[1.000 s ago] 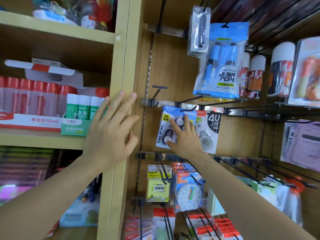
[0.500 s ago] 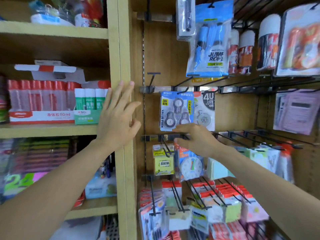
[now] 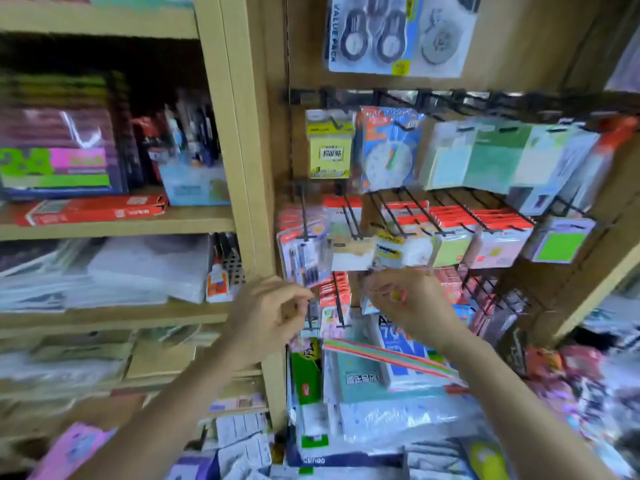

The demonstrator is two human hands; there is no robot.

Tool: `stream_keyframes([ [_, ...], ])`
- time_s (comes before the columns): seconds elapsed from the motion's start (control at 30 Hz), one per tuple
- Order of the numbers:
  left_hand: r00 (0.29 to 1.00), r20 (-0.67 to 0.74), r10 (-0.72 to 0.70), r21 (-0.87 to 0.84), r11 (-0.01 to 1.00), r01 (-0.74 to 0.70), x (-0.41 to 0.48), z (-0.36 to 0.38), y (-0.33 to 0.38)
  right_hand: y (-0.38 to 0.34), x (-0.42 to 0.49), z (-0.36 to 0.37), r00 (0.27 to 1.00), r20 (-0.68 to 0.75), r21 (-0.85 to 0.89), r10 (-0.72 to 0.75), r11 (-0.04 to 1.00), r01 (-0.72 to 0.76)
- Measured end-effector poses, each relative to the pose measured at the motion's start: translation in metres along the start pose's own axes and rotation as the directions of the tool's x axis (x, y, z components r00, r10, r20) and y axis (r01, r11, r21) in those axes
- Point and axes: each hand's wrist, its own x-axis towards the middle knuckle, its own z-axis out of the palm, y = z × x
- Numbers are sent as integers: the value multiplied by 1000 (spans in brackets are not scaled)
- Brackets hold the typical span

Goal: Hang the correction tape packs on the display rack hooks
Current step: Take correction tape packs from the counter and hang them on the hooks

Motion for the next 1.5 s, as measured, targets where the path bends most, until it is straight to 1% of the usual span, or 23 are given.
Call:
stream_keyframes([
  [0.07, 987, 119, -107, -38, 993, 113, -43, 33, -8, 19, -26, 26, 994, 63, 6, 92, 996, -93],
  [0.13, 956, 198, -218, -86, 967, 238, -77, 53, -7, 34, -47, 47, 976, 124, 11, 179, 983, -181],
  [0.23, 872, 320, -370, -84, 906, 415, -129, 87, -9, 63, -83, 86, 935, 226, -3, 273, 960, -279],
  [0.3, 785, 407, -467, -59, 844, 533, -168, 109, -12, 78, -108, 108, 907, 265, -42, 328, 943, -329],
  [0.37, 684, 495, -535, -52, 768, 638, -207, 127, -13, 87, -133, 125, 849, 340, -80, 405, 912, -403],
  [0.43, 574, 575, -583, -38, 682, 730, -240, 140, -9, 95, -156, 143, 761, 437, -115, 480, 869, -481],
  [0.5, 432, 648, -627, 4, 570, 822, -273, 149, -5, 105, -181, 163, 681, 512, -166, 523, 839, -519],
  [0.6, 260, 676, -689, 44, 390, 920, -325, 164, 1, 116, -216, 194, 542, 604, -216, 584, 775, -594],
  [0.7, 107, 663, -741, 76, 209, 975, -377, 175, 2, 126, -246, 226, 452, 697, -234, 557, 773, -590],
  [0.77, 34, 634, -773, 121, 142, 983, -411, 180, 2, 135, -262, 247, 363, 750, -296, 553, 771, -564],
  [0.8, 2, 619, -786, 142, 114, 983, -426, 182, 2, 141, -268, 260, 303, 782, -325, 544, 772, -546],
  [0.87, -87, 597, -797, 195, 39, 980, -454, 184, -1, 150, -277, 286, 217, 826, -370, 520, 791, -487],
  [0.97, -237, 604, -761, 265, -89, 960, -490, 194, -12, 159, -281, 323, 144, 856, -411, 497, 822, -394],
  [1.0, -262, 601, -755, 270, -117, 956, -499, 199, -18, 162, -281, 336, 130, 866, -411, 483, 836, -363],
  [1.03, -278, 590, -758, 269, -140, 953, -509, 206, -23, 165, -280, 349, 112, 876, -413, 470, 849, -330],
  [1.13, -273, 558, -783, 234, -167, 958, -522, 222, -42, 186, -285, 399, 59, 882, -442, 467, 865, -238],
  [1.2, -267, 547, -794, 210, -179, 961, -533, 236, -58, 197, -287, 434, 51, 875, -458, 482, 857, -238],
  [1.27, -259, 525, -811, 194, -183, 964, -550, 250, -74, 207, -291, 469, 56, 846, -478, 530, 802, -359],
  [1.33, -226, 496, -838, 220, -131, 967, -570, 268, -87, 220, -297, 503, 60, 788, -482, 613, 673, -562],
  [1.37, -180, 474, -862, 249, -66, 966, -578, 277, -92, 227, -300, 518, 64, 750, -458, 659, 587, -668],
  [1.43, -11, 430, -903, 271, 117, 955, -592, 298, -100, 241, -308, 547, 67, 669, -389, 740, 426, -817],
  [1.47, 76, 416, -906, 258, 198, 946, -595, 308, -103, 247, -311, 559, 52, 637, -355, 769, 353, -865],
  [1.5, 145, 398, -906, 240, 256, 936, -595, 319, -106, 250, -311, 569, 23, 613, -327, 790, 280, -902],
])
